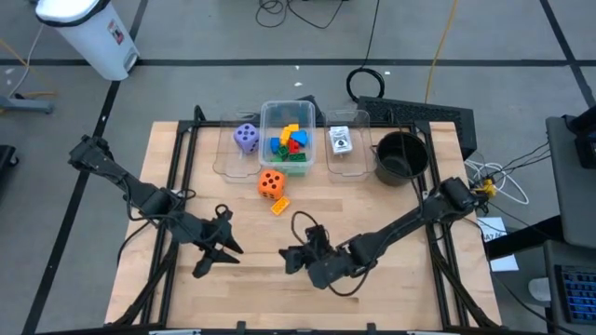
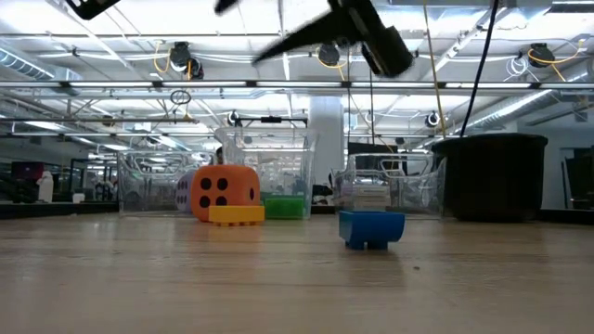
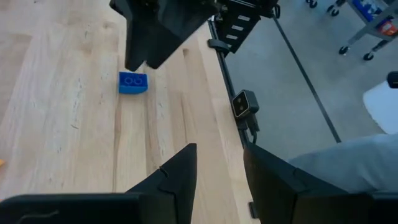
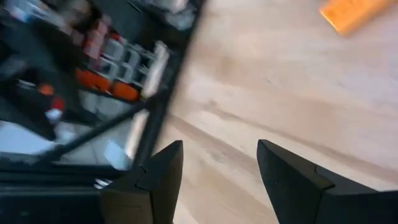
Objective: Pick & Place Toys
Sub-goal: Put the blue four stud game piece into the middle transparent bin
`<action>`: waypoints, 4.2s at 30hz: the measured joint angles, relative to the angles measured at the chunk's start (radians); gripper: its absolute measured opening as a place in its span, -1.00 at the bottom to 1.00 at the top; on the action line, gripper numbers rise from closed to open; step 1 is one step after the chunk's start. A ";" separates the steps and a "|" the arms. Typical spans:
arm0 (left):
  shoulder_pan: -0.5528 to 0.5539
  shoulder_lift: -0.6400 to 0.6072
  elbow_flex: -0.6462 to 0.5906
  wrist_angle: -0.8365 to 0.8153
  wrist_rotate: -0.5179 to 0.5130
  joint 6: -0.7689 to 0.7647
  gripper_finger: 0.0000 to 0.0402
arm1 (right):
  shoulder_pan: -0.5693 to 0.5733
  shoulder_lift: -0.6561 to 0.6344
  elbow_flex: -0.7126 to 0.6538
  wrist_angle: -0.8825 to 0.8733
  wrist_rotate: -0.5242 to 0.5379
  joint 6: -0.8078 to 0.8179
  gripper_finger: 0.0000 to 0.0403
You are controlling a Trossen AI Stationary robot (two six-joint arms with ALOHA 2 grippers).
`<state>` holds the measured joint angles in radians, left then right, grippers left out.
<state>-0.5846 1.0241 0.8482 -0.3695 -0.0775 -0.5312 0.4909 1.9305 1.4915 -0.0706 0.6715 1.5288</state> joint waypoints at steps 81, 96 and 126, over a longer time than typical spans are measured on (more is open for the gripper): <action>0.001 0.000 0.000 0.000 -0.081 0.078 -0.32 | -0.073 -0.235 -0.157 -0.679 -0.598 -0.317 -0.01; 0.003 0.000 0.000 0.039 -0.137 -0.055 -0.32 | -0.072 -0.235 -0.157 -0.679 -0.596 -0.563 0.00; 0.070 0.000 0.000 0.033 -0.222 -0.171 -0.32 | -0.073 -0.235 -0.484 -0.464 -0.652 -0.476 0.57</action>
<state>-0.5148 1.0245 0.8482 -0.3368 -0.2993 -0.7025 0.4179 1.6951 1.0078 -0.5345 0.0197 1.0531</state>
